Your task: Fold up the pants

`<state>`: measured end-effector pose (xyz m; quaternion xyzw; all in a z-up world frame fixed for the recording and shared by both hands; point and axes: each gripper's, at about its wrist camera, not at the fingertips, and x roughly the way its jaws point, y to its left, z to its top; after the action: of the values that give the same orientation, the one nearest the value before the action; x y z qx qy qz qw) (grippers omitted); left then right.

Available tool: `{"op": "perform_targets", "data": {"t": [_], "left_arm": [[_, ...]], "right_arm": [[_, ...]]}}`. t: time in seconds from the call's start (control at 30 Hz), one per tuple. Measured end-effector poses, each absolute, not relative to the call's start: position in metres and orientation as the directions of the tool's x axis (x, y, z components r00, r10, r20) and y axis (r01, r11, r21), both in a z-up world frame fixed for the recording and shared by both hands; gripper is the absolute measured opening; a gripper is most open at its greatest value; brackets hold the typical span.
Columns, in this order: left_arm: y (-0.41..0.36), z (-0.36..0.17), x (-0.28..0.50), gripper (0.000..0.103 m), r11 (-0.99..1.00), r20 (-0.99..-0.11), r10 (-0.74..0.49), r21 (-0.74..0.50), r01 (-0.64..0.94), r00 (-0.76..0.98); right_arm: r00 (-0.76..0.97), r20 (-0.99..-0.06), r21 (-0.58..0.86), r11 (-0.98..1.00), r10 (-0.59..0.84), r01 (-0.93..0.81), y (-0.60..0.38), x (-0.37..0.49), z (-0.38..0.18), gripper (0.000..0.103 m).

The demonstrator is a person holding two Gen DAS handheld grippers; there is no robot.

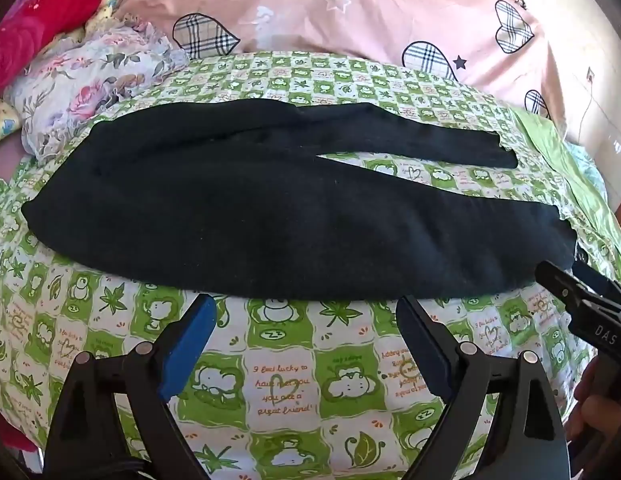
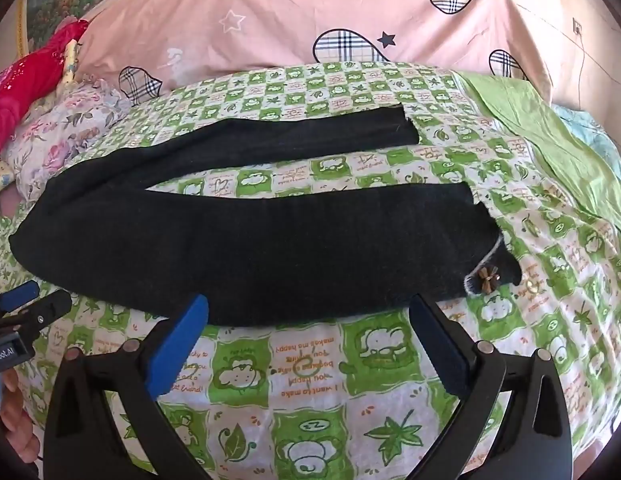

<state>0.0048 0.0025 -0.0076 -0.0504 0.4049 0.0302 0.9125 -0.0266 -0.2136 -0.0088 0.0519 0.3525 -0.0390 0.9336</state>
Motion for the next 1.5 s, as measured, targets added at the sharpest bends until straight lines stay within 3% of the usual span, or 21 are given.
{"op": "perform_targets", "data": {"t": [1.5], "left_arm": [[0.001,-0.013,0.001,0.093,0.995,-0.744,0.029,-0.046,-0.094,0.667]], "right_arm": [[0.758,-0.652,0.078,0.994,-0.005,0.074,-0.202,-0.029,-0.005,0.101]]}}
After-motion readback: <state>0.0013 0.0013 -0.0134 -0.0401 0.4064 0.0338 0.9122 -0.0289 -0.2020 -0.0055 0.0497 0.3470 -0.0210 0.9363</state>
